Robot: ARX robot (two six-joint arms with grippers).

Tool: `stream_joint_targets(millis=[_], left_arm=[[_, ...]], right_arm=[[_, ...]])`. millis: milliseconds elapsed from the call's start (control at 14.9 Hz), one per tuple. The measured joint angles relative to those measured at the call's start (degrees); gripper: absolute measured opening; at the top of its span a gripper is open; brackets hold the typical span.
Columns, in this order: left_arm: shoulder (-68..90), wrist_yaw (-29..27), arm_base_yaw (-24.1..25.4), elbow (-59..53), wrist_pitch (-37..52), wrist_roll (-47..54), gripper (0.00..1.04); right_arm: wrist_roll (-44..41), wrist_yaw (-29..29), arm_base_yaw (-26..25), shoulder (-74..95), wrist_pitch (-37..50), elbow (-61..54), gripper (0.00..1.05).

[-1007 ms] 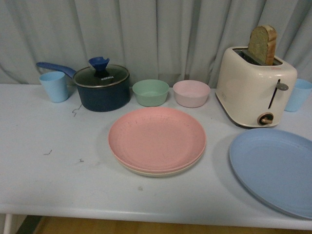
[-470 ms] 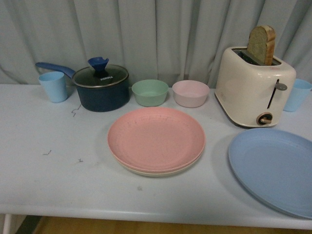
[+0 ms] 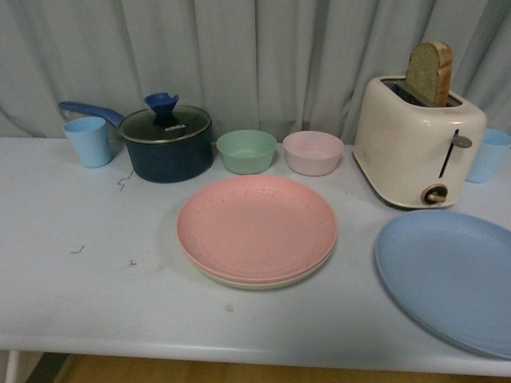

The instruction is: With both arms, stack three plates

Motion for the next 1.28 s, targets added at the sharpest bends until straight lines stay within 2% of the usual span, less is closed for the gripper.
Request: stream_joint_targets(millis=[67, 134, 336, 470, 604, 1007, 1074, 1275], left_arm=[[0.0, 0.0, 0.0, 0.0, 0.0, 0.0, 0.98], [0.0, 0.0, 0.0, 0.0, 0.0, 0.0, 0.98], [0.0, 0.0, 0.0, 0.0, 0.0, 0.0, 0.98], [0.0, 0.0, 0.0, 0.0, 0.0, 0.0, 0.98], [0.0, 0.0, 0.0, 0.0, 0.0, 0.0, 0.98], [0.0, 0.0, 0.0, 0.0, 0.0, 0.0, 0.98], [0.0, 0.0, 0.0, 0.0, 0.0, 0.0, 0.98], [0.0, 0.0, 0.0, 0.0, 0.0, 0.0, 0.98]], right_arm=[[-0.8, 4.9, 1.6, 8.6, -4.1, 5.4, 0.98], [-1.5, 7.3, 3.2, 14.3, -8.7, 9.8, 0.98], [-7.3, 13.2, 9.3, 26.9, -19.9, 16.5, 0.98], [-10.1, 15.8, 12.2, 32.0, -23.8, 18.4, 0.98], [-12.8, 17.8, 13.8, 34.9, -25.6, 19.3, 0.98], [-18.2, 16.7, 16.3, 36.8, -24.9, 16.9, 0.98], [-18.4, 16.5, 16.3, 37.3, -24.7, 16.3, 0.95], [-18.9, 16.5, 16.2, 37.9, -23.8, 15.3, 0.63]])
